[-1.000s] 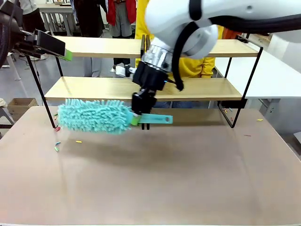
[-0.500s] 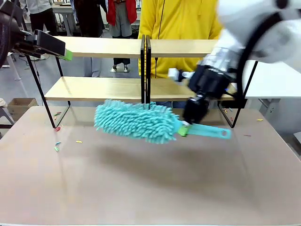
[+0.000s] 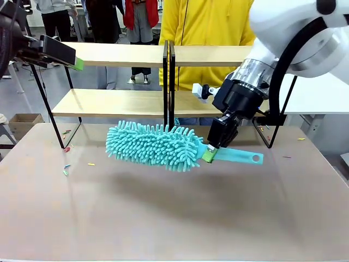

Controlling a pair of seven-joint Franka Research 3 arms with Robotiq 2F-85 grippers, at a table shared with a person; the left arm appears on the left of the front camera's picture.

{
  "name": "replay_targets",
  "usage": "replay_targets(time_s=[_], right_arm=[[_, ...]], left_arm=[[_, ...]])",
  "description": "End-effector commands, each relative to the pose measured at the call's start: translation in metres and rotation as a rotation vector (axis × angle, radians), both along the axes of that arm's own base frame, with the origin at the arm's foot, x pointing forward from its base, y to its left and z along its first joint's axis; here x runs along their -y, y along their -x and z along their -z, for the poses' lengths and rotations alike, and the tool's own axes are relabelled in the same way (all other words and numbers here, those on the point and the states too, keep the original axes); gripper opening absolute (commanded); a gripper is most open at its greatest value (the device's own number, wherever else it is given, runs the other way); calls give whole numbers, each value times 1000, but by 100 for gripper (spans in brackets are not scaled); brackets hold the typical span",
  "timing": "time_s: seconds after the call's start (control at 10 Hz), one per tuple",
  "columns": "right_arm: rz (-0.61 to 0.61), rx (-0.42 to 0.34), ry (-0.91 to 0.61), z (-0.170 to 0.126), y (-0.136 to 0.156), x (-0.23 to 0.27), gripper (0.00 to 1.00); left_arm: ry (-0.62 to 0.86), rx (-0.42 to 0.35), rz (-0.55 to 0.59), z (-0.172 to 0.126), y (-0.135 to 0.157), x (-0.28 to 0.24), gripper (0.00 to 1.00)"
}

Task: Clean the shelves.
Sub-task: Clean another randomly selected level of the Shelf with the Duster.

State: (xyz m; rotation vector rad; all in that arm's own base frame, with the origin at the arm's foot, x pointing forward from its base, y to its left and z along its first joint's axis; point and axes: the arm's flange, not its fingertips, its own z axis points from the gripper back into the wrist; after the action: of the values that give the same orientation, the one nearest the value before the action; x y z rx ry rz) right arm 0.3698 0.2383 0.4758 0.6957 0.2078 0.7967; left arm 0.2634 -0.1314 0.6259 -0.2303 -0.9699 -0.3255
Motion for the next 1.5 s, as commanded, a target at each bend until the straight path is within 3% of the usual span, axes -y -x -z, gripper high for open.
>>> replay_targets(time_s=[0.0,0.3,0.5,0.6,0.7,0.8,0.9,1.0,1.1,1.4], right_arm=[[1,7,-136,-25,1,34,13],[168,160,-278,-93,47,168,13],[269,376,-464,-132,108,250,13],[356,531,-600,-147,132,278,13],[437,663,-654,-154,151,304,13],[627,815,-652,-156,164,336,13],[629,876,-755,-149,169,351,13],[734,835,-676,-132,153,344,13],[621,697,-672,-174,182,358,13],[621,697,-672,-174,182,358,13]], left_arm=[[-4,6,-9,0,1,-1,100],[-4,6,-9,0,1,-1,100],[-4,6,-9,0,1,-1,100],[-4,6,-9,0,1,-1,100],[-4,6,-9,0,1,-1,100],[-4,6,-9,0,1,-1,100],[-4,6,-9,0,1,-1,100],[-4,6,-9,0,1,-1,100],[-4,6,-9,0,1,-1,100],[-4,6,-9,0,1,-1,100]])
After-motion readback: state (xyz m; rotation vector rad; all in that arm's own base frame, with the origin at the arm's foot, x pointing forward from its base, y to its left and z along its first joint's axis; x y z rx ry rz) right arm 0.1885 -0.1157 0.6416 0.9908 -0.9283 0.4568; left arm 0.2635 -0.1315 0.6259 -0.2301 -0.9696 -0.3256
